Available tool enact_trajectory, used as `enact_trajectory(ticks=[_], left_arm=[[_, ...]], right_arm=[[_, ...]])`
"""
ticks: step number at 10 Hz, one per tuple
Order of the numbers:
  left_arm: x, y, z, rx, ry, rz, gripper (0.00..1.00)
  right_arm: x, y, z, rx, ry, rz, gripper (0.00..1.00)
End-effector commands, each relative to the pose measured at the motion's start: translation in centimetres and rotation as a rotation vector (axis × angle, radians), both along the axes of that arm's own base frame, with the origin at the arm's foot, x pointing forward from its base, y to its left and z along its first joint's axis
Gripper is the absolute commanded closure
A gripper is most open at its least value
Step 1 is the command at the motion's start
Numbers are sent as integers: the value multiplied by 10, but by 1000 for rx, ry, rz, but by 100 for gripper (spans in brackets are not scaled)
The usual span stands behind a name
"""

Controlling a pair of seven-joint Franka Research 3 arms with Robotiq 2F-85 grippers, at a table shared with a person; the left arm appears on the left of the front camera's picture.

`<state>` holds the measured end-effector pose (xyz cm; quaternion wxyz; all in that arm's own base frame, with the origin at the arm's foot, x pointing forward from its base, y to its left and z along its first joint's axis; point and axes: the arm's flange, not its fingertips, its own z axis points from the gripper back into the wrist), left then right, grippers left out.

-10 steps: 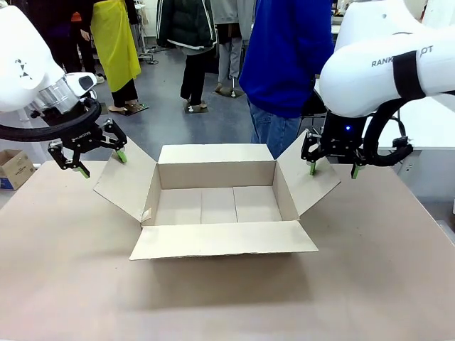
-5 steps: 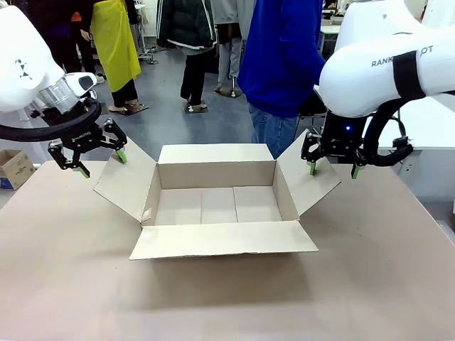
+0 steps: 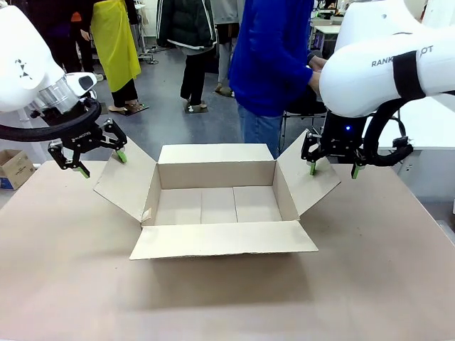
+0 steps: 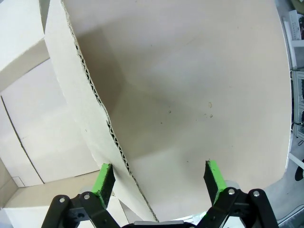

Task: Pack the gift set into the box.
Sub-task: Lift both hands away from the flaps of the Package Box.

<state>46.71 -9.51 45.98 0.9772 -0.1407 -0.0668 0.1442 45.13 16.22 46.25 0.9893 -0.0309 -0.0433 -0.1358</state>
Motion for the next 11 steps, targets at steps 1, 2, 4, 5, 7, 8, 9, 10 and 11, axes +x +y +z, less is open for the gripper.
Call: enact_trajectory(ticks=[1, 2, 4, 5, 7, 8, 9, 10, 11], left_arm=[[0, 0, 2, 18, 7, 6, 0], [0, 0, 2, 18, 7, 6, 0], [0, 0, 2, 18, 7, 6, 0], [0, 0, 2, 18, 7, 6, 0], [0, 0, 2, 18, 7, 6, 0], [0, 0, 2, 18, 7, 6, 0], [0, 0, 2, 18, 7, 6, 0], [0, 0, 2, 18, 7, 6, 0], [0, 0, 2, 18, 7, 6, 0]], right_arm=[[2, 1, 2, -24, -6, -19, 0], [2, 1, 2, -24, -6, -19, 0], [2, 1, 2, -24, -6, -19, 0], [2, 1, 2, -24, -6, -19, 0], [2, 1, 2, -24, -6, -19, 0], [2, 1, 2, -24, -6, -19, 0], [2, 1, 2, -24, -6, -19, 0], [2, 1, 2, -24, -6, -19, 0], [2, 1, 2, -24, -6, -19, 0]])
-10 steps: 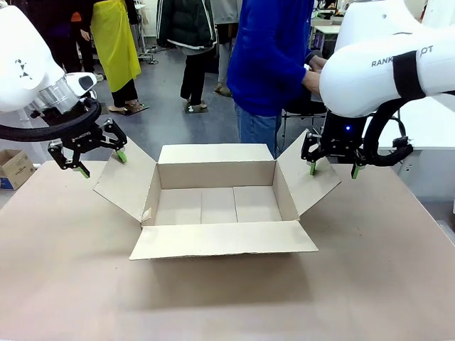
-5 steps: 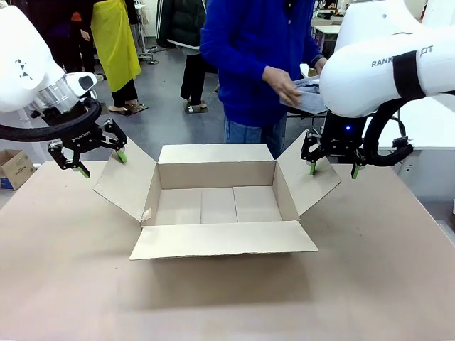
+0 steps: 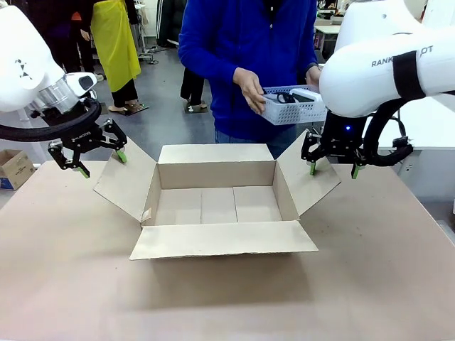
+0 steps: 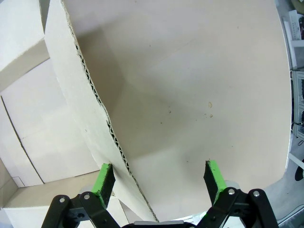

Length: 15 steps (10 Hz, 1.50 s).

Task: Pack the gift set into the box.
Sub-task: Lift both hands away from the flaps of the Package Box.

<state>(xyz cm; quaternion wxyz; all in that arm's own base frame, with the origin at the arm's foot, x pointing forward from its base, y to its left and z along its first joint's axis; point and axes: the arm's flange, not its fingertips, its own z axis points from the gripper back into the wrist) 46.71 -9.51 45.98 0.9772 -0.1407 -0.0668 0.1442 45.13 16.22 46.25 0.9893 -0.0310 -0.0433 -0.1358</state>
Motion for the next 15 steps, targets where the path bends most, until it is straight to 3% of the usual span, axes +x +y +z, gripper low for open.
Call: enact_trajectory(ticks=[1, 15], left_arm=[[0, 0, 2, 18, 7, 6, 0], [0, 0, 2, 18, 7, 6, 0]], right_arm=[[2, 1, 2, -24, -6, -19, 0], [2, 1, 2, -24, -6, -19, 0]])
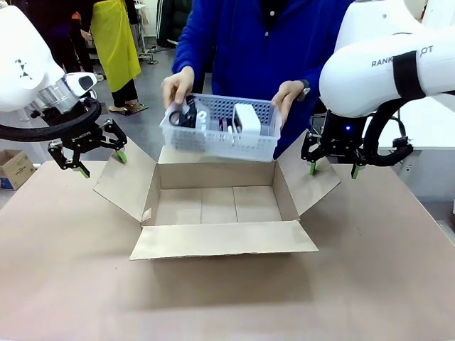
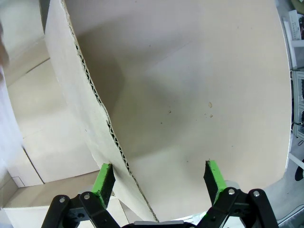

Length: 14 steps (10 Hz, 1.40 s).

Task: Pack the gift set into the box.
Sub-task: Lift both hands away from the flaps of the Package Box.

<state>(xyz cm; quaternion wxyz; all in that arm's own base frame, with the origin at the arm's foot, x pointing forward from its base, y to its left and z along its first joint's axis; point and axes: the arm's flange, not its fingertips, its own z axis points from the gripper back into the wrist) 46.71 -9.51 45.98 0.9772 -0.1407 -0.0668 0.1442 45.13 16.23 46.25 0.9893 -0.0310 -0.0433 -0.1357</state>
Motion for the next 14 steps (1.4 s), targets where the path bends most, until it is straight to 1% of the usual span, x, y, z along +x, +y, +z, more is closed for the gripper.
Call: enact_trajectory(ticks=[1, 14], left_arm=[[0, 0, 2, 18, 7, 6, 0], [0, 0, 2, 18, 7, 6, 0]], right_arm=[[2, 1, 2, -24, -6, -19, 0], [2, 1, 2, -24, -6, -19, 0]])
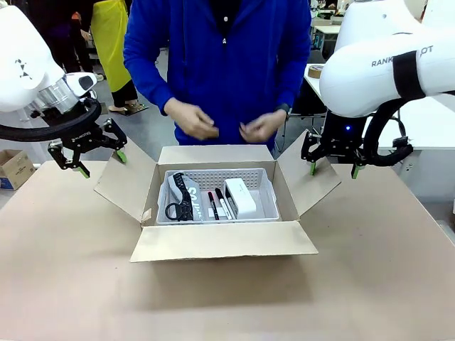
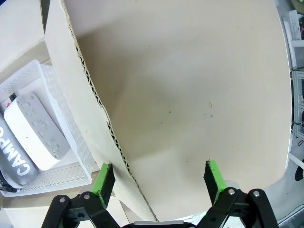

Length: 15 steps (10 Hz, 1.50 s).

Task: Pack the gift set into the box.
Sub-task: Lift both hands away from the flaps of the Package Box.

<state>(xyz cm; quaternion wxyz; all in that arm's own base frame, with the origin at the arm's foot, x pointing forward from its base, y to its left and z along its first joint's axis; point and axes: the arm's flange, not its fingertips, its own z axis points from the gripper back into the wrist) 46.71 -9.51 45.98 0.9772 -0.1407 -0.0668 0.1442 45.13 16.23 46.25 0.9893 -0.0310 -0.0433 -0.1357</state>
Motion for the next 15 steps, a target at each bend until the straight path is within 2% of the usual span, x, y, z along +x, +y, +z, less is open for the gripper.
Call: enact_trajectory(ticks=[1, 4, 5, 6, 7, 8, 9, 10, 11, 12, 13, 14, 15], left_arm=[[0, 0, 2, 18, 7, 6, 0], [0, 0, 0, 0, 0, 0, 0], [-29, 5, 87, -94, -277, -130, 0], [-53, 24, 147, -157, -405, -199, 0], [-71, 58, 176, -252, -436, -202, 0], [-90, 101, 181, -499, -419, -241, 0], [-103, 151, 160, -752, -403, -197, 0], [-107, 185, 124, -956, -372, -159, 0], [-104, 207, 80, -1119, -333, -74, 0], [-96, 224, 37, -1262, -312, -30, 0], [-88, 248, -1, -1383, -324, 90, 0], [-84, 262, -12, -1388, -224, 235, 0], [-128, 240, 26, -1153, -465, -27, 0]], right_arm=[[2, 1, 2, -24, -6, -19, 0], [0, 0, 0, 0, 0, 0, 0], [-22, 11, 71, 119, -233, 141, 0], [-47, -19, 138, 185, -363, 141, 0], [-72, -70, 177, 283, -401, 76, 0], [-100, -126, 191, 475, -393, 98, 0], [-125, -185, 178, 661, -367, 10, 0], [-141, -224, 147, 809, -345, -84, 0], [-150, -250, 105, 931, -316, -170, 0], [-152, -268, 60, 1078, -273, -201, 0], [-159, -288, 17, 1204, -286, -289, 0], [-156, -300, -12, 1176, -274, -461, 0], [-173, -281, 47, 1116, -302, -220, 0]])
